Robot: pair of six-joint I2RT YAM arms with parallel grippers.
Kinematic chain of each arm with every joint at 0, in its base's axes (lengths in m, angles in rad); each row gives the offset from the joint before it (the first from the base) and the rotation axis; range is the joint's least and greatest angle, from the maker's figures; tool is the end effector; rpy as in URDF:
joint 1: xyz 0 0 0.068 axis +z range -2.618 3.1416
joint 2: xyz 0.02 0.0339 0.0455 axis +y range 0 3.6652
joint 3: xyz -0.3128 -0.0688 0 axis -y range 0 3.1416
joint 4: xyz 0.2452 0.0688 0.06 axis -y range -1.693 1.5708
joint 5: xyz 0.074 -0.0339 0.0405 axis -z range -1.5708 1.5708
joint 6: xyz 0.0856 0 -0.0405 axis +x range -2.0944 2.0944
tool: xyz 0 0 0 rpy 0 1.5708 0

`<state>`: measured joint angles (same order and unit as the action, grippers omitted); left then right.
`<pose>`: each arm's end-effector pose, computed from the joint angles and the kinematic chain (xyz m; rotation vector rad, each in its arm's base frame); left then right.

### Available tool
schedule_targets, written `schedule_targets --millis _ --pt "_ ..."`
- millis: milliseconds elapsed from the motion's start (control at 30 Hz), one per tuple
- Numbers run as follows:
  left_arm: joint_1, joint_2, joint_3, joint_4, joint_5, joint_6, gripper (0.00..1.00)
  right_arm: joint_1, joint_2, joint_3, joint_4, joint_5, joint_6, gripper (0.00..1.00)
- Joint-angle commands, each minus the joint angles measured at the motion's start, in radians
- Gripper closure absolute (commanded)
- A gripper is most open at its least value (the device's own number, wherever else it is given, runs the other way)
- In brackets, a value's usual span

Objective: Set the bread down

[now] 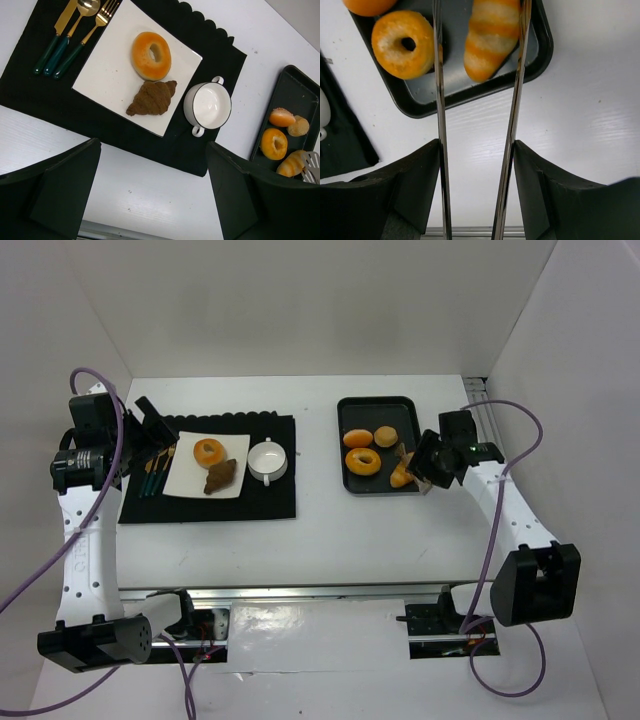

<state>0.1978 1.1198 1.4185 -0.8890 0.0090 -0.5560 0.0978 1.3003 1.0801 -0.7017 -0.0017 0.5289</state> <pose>0.2285 0.0450 0.4357 -0.7934 2.0187 -0.2158 0.2839 0.0280 0.2928 0.5366 2.4542 0.2625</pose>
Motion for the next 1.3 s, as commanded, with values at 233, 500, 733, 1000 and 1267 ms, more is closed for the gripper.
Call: schedule_targets --millis 233,500,733,1000,1267 --pt "0.006 0.008 0.01 0.035 0.02 -0.004 0.0 -0.023 0.007 -0.071 0.059 -0.072 0.025 0.34" --pt "0.006 0.008 0.01 0.035 0.02 -0.004 0.0 -0.023 0.05 -0.036 0.077 -0.072 -0.004 0.51" --pt "0.006 0.008 0.01 0.035 0.02 -0.004 0.0 -0.023 0.001 0.03 0.015 -0.05 -0.013 0.63" --pt "0.006 0.008 0.028 0.035 0.02 -0.004 0.0 0.08 -0.006 0.207 -0.005 -0.054 -0.043 0.65" --pt "0.006 -0.001 0.049 0.016 0.011 -0.013 0.0 0.511 0.227 0.534 0.093 -0.001 -0.024 0.65"
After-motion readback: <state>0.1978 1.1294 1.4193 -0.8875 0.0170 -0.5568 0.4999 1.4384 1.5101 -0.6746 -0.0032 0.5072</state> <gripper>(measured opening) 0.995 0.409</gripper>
